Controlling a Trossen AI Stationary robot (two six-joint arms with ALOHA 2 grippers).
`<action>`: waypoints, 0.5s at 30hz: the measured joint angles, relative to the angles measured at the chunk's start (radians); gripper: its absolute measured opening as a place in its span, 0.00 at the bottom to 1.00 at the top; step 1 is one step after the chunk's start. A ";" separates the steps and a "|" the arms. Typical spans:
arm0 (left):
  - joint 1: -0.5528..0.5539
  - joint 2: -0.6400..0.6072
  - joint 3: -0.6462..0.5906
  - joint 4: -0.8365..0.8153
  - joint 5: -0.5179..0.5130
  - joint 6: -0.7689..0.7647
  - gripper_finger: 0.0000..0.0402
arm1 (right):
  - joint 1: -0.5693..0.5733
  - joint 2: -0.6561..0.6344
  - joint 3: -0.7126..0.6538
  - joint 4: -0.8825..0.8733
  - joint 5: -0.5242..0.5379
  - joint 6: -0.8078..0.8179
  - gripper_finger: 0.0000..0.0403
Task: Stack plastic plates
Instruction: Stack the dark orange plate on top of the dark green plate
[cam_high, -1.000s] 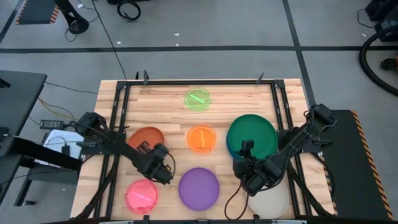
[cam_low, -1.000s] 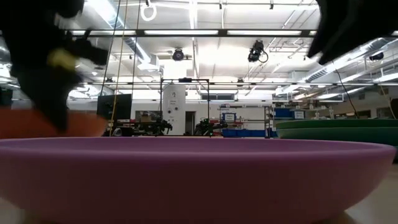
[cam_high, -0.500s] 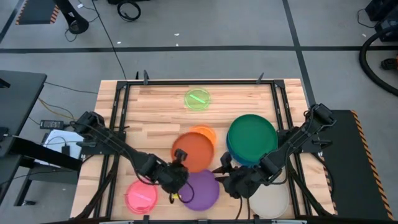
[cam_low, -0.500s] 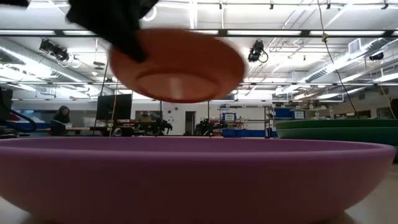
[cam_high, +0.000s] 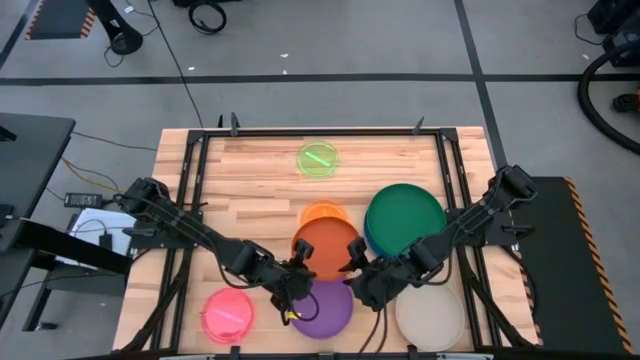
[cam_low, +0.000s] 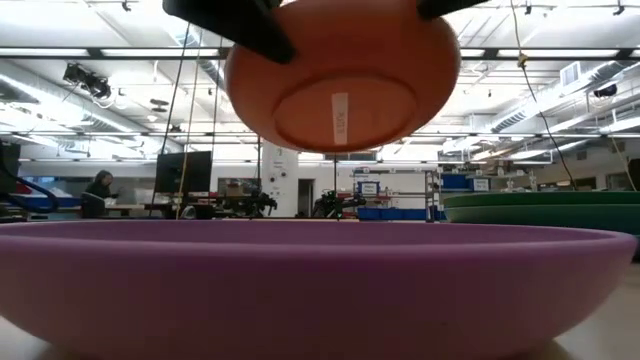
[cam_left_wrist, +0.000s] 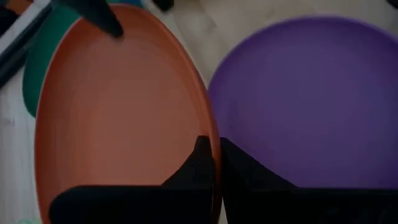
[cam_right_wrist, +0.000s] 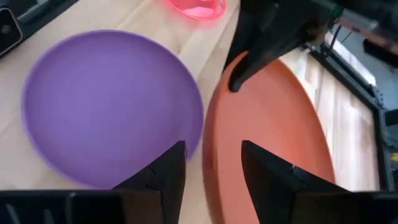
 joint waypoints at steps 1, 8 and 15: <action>0.000 0.000 0.000 0.008 0.000 0.008 0.04 | -0.008 0.001 0.000 0.000 -0.004 0.001 0.40; -0.003 0.000 0.000 0.021 -0.048 0.016 0.05 | -0.053 0.001 0.000 -0.022 -0.057 0.026 0.30; -0.003 0.000 0.015 0.016 -0.075 -0.010 0.14 | -0.067 0.003 0.000 -0.035 -0.106 0.025 0.04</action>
